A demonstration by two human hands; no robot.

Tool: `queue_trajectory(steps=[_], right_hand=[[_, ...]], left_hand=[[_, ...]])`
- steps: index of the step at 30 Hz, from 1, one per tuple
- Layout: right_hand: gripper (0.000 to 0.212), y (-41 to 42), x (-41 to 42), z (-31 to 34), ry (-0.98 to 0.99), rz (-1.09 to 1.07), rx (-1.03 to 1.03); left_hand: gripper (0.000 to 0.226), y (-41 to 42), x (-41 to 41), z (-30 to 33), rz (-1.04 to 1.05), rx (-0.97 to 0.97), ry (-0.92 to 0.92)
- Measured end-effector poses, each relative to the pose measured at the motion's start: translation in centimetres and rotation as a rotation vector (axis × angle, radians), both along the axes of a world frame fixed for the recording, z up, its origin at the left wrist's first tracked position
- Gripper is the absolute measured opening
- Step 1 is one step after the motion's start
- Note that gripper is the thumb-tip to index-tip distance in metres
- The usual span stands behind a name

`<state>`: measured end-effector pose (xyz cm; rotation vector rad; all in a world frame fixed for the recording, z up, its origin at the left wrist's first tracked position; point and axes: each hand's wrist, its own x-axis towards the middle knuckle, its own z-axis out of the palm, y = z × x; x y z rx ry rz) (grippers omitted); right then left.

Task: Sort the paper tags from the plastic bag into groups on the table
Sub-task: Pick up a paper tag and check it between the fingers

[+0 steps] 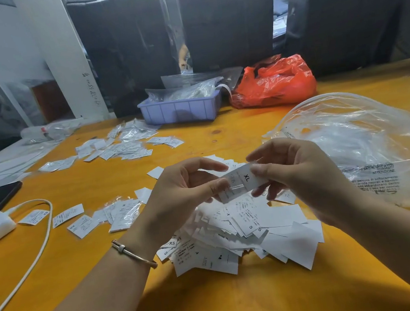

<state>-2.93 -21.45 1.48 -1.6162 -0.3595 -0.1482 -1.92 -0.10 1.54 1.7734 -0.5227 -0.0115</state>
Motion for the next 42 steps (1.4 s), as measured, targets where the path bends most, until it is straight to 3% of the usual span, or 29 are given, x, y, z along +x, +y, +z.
queue_trajectory(steps=[5, 10, 13, 18, 26, 35, 42], right_hand=[[0.015, -0.1, 0.0, -0.1, -0.078, -0.055, -0.014], [0.014, 0.6, -0.5, -0.8, -0.235, -0.105, -0.167], [0.012, 0.9, -0.7, -0.8, -0.226, -0.129, -0.204], [0.029, 0.9, -0.6, -0.7, -0.326, -0.265, -0.499], [0.051, 2.0, -1.5, -0.9, -0.438, -0.158, -0.849], [0.038, 1.7, -1.4, -0.5, -0.431, -0.174, -0.707], [0.039, 2.0, -1.8, -0.6, -0.485, -0.166, -0.765]], left_hand=[[0.027, 0.0, -0.1, 0.0, 0.008, -0.010, 0.064], [0.027, -0.5, -0.2, 0.0, 0.002, -0.079, 0.123], [0.028, -0.7, -0.3, 0.0, 0.035, -0.099, 0.110], [0.030, -0.7, -0.1, 0.0, 0.130, -0.226, 0.089], [0.033, -0.9, -0.2, 0.0, 0.145, -0.286, 0.102], [0.031, -1.0, -0.2, 0.0, 0.188, -0.267, 0.084], [0.024, -1.1, -0.2, -0.3, 0.186, -0.259, 0.073]])
